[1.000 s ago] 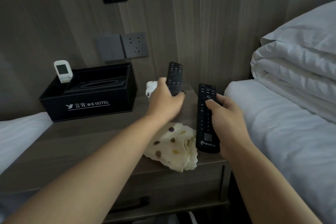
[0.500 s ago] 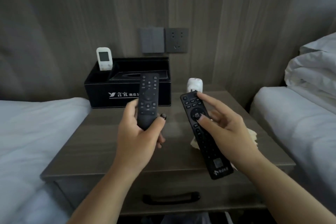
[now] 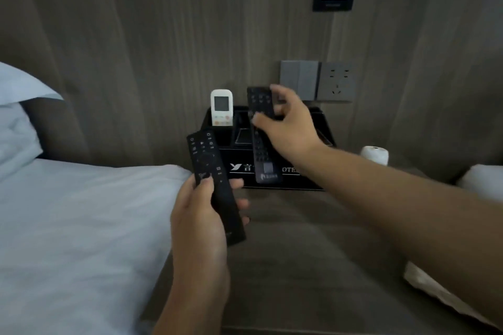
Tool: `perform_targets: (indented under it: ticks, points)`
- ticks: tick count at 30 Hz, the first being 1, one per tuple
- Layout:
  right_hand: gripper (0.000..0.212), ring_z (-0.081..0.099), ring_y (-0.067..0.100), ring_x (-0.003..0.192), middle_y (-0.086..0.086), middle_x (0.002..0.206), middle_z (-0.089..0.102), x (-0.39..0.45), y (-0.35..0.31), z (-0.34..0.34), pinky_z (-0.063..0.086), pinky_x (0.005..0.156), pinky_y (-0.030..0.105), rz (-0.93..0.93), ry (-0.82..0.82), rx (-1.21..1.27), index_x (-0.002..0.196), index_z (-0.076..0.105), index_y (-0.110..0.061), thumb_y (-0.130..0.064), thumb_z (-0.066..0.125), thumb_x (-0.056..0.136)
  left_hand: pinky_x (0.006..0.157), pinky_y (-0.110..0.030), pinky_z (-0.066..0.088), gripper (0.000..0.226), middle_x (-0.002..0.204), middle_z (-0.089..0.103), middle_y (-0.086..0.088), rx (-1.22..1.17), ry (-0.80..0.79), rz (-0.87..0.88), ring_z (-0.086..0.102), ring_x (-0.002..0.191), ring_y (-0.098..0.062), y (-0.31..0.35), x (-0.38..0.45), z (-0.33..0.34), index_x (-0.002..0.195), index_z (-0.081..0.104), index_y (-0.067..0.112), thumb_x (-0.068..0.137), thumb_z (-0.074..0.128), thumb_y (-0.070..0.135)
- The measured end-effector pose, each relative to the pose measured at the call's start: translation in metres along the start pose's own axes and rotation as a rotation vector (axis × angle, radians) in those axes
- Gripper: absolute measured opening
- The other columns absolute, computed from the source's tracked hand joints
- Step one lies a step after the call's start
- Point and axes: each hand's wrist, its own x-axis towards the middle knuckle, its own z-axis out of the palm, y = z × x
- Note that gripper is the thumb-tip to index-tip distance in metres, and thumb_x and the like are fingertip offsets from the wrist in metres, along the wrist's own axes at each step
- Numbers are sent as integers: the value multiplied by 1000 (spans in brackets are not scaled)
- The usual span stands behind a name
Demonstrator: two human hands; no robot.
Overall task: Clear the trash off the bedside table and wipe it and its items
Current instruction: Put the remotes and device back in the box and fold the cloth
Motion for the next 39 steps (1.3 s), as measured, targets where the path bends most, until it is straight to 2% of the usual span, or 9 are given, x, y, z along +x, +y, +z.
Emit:
perform_targets:
  ticks: [3, 6, 11, 15, 22, 28, 33, 36, 39]
  points:
    - [77, 56, 0, 95, -9, 115, 56, 50, -14, 20, 50, 90, 20, -147, 76, -3, 147, 30, -27, -12, 71, 85, 44, -22, 41, 30, 61, 69, -6, -70, -36, -130, 53, 43, -10, -4, 4, 8, 92, 66, 11, 99, 42, 27]
    - [76, 51, 4, 109, -1, 131, 54, 86, -24, 36, 45, 101, 23, -282, 72, -81, 145, 36, -21, -9, 75, 80, 36, -18, 34, 26, 52, 62, -7, -169, -101, -250, 46, 35, -12, -9, 2, 19, 91, 61, 11, 98, 43, 29]
    - [71, 47, 7, 115, -1, 131, 54, 113, -18, 59, 40, 101, 23, -434, 73, -164, 137, 44, -22, -9, 77, 76, 36, -18, 38, 23, 62, 67, -5, -153, 10, -119, 49, 39, -12, -8, 11, 18, 104, 62, 11, 87, 61, 26]
    - [72, 47, 11, 123, -2, 134, 53, 116, 4, 69, 39, 109, 34, -457, 20, -234, 138, 45, -21, -11, 79, 75, 36, -17, 38, 27, 62, 66, 2, -190, 49, -119, 50, 41, -9, -9, 18, 18, 107, 64, 13, 81, 69, 20]
    - [68, 51, 11, 116, -1, 129, 56, 106, 35, 79, 45, 101, 26, -391, -39, -250, 133, 49, -22, -12, 81, 74, 51, -18, 46, 38, 78, 71, 6, -59, 103, 30, 60, 57, -6, -18, 23, 17, 98, 56, 38, 72, 77, 19]
    - [24, 56, 9, 100, 2, 111, 63, 106, 47, 85, 38, 81, 9, -357, -65, -449, 108, 69, -15, -21, 72, 84, 71, -29, 54, 42, 100, 66, 14, 64, 189, 113, 64, 81, 1, -19, 29, 9, 103, 62, 48, 72, 80, 26]
    - [13, 58, -12, 75, -6, 108, 72, 108, 44, 85, 39, 70, -5, -222, 25, -278, 97, 77, -16, -17, 68, 87, 70, -24, 52, 50, 104, 65, 9, 115, 209, 134, 64, 80, 1, -19, 29, 8, 113, 61, 48, 69, 80, 31]
    - [15, 59, -3, 78, 2, 109, 70, 105, 41, 85, 47, 71, 5, -236, 42, -394, 95, 77, -13, -17, 63, 90, 71, -19, 51, 75, 91, 67, 16, 138, 217, 168, 62, 78, 10, -19, 27, 11, 132, 49, 38, 66, 84, 32]
    - [20, 51, 11, 92, 5, 112, 51, 98, 23, 80, 46, 73, 20, -308, 127, -598, 109, 69, -16, -23, 61, 92, 71, -4, 45, 92, 88, 62, 28, 230, 211, 290, 57, 83, 18, -19, 28, 9, 143, 33, 30, 67, 85, 31]
